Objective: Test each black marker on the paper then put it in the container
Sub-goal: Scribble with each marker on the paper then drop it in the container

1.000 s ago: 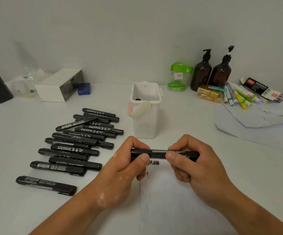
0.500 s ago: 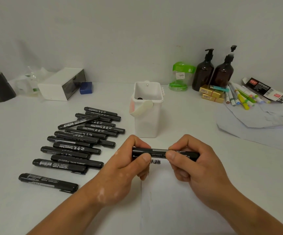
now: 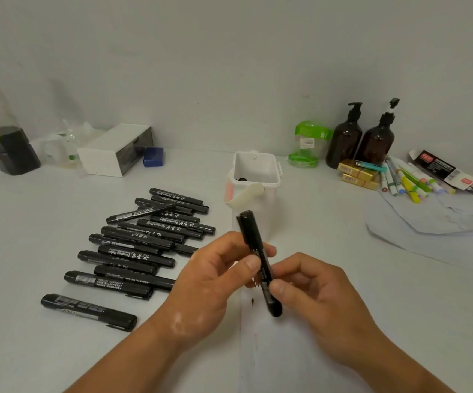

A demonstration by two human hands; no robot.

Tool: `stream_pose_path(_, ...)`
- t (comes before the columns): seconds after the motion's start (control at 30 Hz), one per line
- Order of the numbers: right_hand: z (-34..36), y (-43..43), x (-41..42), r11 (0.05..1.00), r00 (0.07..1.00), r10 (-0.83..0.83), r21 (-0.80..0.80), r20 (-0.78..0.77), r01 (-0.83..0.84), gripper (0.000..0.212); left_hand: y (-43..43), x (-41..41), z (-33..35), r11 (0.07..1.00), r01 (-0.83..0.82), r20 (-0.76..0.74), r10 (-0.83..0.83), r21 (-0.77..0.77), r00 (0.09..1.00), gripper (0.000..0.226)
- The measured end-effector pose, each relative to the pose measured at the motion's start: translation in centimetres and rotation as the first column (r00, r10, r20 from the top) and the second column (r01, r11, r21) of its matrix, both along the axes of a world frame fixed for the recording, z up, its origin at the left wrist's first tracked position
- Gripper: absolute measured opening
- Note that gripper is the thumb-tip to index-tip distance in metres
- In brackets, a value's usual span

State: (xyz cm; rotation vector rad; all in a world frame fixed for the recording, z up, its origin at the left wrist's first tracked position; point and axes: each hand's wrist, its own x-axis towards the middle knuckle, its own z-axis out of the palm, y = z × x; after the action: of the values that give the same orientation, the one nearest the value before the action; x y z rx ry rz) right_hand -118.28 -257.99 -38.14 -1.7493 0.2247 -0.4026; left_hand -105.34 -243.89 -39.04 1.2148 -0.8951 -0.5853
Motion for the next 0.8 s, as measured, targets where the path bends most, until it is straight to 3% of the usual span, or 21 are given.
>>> stream_pose_path(0.17,0.7,-0.6,-0.4,0.969,0.979,-0.192,-0.145,0.063,0.200,0.019,0.6,0.2,0.5,0.995,-0.046,0.090,0.038,0.093,0.995,0.024)
stream_pose_path(0.27,1.9,-0.6,-0.3,0.980,0.983,-0.150,-0.115,0.107,0.163,0.022,0.7,0.4,0.5,0.983,-0.081,0.177,0.051,0.165,0.983,0.017)
stream_pose_path(0.37,2.9,-0.5,-0.1,0.962,0.989,-0.138,-0.232,0.049,0.146,0.025,0.8,0.2,0.5,0.985,-0.060,0.218,0.023,0.164,0.976,0.014)
stream_pose_path(0.53,5.1,-0.5,-0.2,0.905,0.997,-0.071,-0.422,-0.029,0.052,0.011,1.2,0.4,0.8,0.988,0.035,0.144,-0.056,0.149,0.988,0.016)
stream_pose_path(0.67,8.1,0.0,0.2,0.796,0.998,-0.038,-0.605,-0.051,-0.001,0.009,1.4,0.6,1.0,0.990,0.075,0.110,-0.088,0.122,0.990,0.027)
stream_pose_path(0.8,14.5,-1.4,1.4,0.666,0.983,-0.133,-0.724,0.125,0.182,0.008,1.2,0.9,0.9,0.997,0.049,-0.041,-0.047,0.051,0.998,0.042)
